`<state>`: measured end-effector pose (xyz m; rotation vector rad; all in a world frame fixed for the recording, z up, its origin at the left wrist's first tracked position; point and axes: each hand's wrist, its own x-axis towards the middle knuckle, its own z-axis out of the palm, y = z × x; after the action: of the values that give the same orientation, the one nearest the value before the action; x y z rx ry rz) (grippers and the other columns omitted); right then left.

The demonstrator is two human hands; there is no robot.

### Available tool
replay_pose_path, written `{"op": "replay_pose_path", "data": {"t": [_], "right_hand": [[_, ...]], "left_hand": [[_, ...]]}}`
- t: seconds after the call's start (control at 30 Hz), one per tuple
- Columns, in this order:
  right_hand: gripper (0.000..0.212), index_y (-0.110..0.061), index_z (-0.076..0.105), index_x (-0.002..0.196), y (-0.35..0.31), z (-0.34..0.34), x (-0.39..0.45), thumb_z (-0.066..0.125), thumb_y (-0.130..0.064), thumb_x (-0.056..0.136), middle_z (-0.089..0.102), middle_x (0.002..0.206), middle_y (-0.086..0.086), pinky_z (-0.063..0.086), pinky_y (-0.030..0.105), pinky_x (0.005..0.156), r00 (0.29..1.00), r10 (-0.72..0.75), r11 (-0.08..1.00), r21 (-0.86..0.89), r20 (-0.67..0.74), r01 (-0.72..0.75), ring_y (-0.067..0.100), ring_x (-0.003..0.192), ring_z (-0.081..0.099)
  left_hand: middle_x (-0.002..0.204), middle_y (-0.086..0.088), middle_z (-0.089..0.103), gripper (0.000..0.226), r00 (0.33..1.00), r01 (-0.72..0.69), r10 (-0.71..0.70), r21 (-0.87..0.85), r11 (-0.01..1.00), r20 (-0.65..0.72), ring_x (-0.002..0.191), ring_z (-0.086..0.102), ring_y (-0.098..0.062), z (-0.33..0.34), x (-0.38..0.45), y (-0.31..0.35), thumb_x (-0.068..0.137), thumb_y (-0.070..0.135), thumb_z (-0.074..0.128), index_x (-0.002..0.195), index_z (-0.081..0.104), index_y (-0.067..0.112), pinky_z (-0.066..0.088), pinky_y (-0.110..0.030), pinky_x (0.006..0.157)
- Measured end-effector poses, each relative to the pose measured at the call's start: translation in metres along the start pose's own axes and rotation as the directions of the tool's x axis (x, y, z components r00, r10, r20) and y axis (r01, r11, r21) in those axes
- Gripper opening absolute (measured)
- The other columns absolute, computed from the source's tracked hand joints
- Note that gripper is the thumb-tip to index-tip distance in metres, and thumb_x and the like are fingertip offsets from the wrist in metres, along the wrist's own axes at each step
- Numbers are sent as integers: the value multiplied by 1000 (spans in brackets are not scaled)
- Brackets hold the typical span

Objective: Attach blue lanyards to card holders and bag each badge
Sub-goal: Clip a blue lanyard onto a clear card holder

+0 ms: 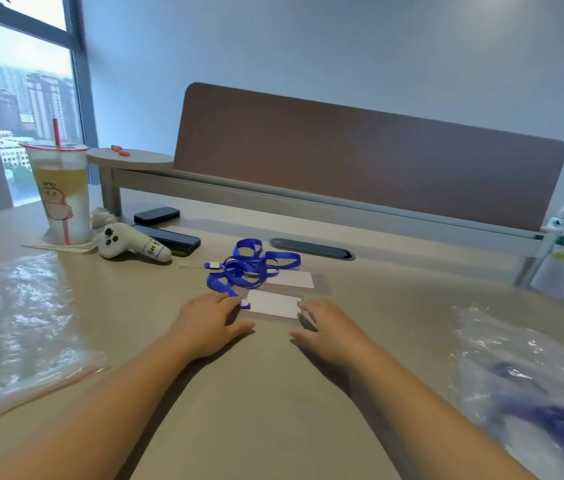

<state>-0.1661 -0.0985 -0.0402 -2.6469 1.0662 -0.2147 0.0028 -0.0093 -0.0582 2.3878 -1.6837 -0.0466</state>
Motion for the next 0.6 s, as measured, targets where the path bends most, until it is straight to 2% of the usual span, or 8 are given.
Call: {"op": "replay_pose_path", "data": {"t": [0.07, 0.13, 0.2, 0.3, 0.37, 0.47, 0.53, 0.6], "right_hand": [[60, -19, 31, 138, -8, 7, 12, 54, -38, 86, 33, 146, 2, 31, 34, 108, 999, -19, 1000, 7, -35, 19, 20, 131, 33], [58, -19, 31, 138, -14, 13, 22, 51, -41, 88, 31, 147, 2, 30, 35, 108, 997, -44, 999, -8, -56, 44, 19, 132, 32], [51, -19, 39, 132, -16, 21, 28, 45, -45, 89, 42, 138, 4, 37, 34, 103, 995, -74, 996, -57, -65, 71, 19, 122, 40], [46, -19, 48, 126, -13, 26, 28, 44, -46, 89, 52, 128, 1, 41, 32, 95, 994, -59, 996, -65, -97, 53, 18, 113, 47], [41, -19, 54, 117, -8, 25, 26, 45, -47, 88, 57, 120, 0, 43, 31, 90, 990, -23, 997, -71, -140, 13, 17, 106, 51], [36, -18, 56, 101, -1, 23, 27, 47, -49, 86, 60, 108, -1, 44, 30, 84, 978, 57, 993, -93, -202, -77, 16, 94, 53], [37, -18, 55, 101, 2, 24, 28, 51, -50, 83, 58, 110, -1, 43, 28, 84, 975, 74, 992, -88, -211, -94, 15, 96, 52], [41, -18, 52, 111, 4, 25, 28, 53, -49, 83, 54, 119, 0, 41, 29, 91, 979, 69, 996, -43, -194, -79, 16, 105, 50]], "left_hand": [[135, 3, 47, 55, 1000, -9, 8, -52, 999, -29, 120, 44, -13, 1, 2, -3, 86, 54, 44, 132, 42, 24, 38, -30, 99], [128, 3, 51, 46, 998, -24, 18, -99, 995, -66, 116, 45, -12, 2, 2, -6, 86, 51, 46, 124, 49, 24, 38, -28, 96], [119, 3, 55, 38, 997, -33, 26, -106, 994, -69, 108, 48, -11, 1, 3, -8, 87, 49, 47, 115, 53, 24, 37, -27, 94], [114, 3, 59, 36, 999, -11, 7, -122, 992, -32, 105, 51, -12, 3, 3, -10, 87, 49, 46, 112, 51, 25, 32, -33, 102], [112, 4, 62, 38, 997, 25, -35, -149, 989, -66, 104, 54, -13, 2, 3, -11, 88, 49, 46, 115, 51, 24, 31, -35, 105], [103, 3, 65, 39, 972, 116, -135, -107, 988, -195, 97, 57, -14, -2, 0, -14, 90, 50, 41, 114, 51, 22, 34, -34, 102], [102, 3, 65, 37, 939, 203, -208, -45, 978, -274, 93, 57, -14, -4, -1, -17, 91, 49, 38, 110, 53, 21, 36, -32, 97], [105, 1, 62, 38, 916, 260, -256, -30, 965, -308, 94, 55, -15, -4, -1, -19, 91, 48, 39, 113, 52, 19, 39, -29, 88]]}}
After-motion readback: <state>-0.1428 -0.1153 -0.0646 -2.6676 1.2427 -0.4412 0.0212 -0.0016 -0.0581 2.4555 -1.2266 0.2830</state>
